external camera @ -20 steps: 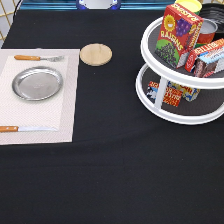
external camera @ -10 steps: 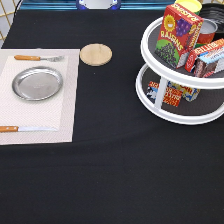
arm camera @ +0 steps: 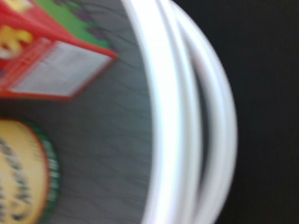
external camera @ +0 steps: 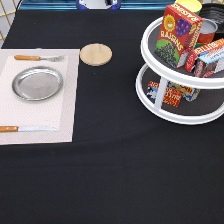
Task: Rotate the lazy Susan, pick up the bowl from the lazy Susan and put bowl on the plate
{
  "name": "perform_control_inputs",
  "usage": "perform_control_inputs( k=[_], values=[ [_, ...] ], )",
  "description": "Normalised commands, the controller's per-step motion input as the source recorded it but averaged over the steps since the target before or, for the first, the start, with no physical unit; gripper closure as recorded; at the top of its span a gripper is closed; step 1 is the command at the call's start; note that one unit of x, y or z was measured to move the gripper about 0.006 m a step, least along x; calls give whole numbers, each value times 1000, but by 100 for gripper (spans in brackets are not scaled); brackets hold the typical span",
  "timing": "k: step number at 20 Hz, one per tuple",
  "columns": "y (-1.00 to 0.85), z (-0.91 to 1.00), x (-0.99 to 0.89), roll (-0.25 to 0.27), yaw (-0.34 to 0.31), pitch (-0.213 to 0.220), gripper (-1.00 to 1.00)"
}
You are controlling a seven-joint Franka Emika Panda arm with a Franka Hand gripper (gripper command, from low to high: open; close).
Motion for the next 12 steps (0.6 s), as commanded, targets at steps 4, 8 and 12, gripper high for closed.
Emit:
perform_control_inputs(
  k=[4,8,12],
  values=[
    [29,36,404,265,54,-4,-100],
    [71,-49,278,161,47,-53,-100],
    [91,-138,104,92,54,-89,-100]
  ],
)
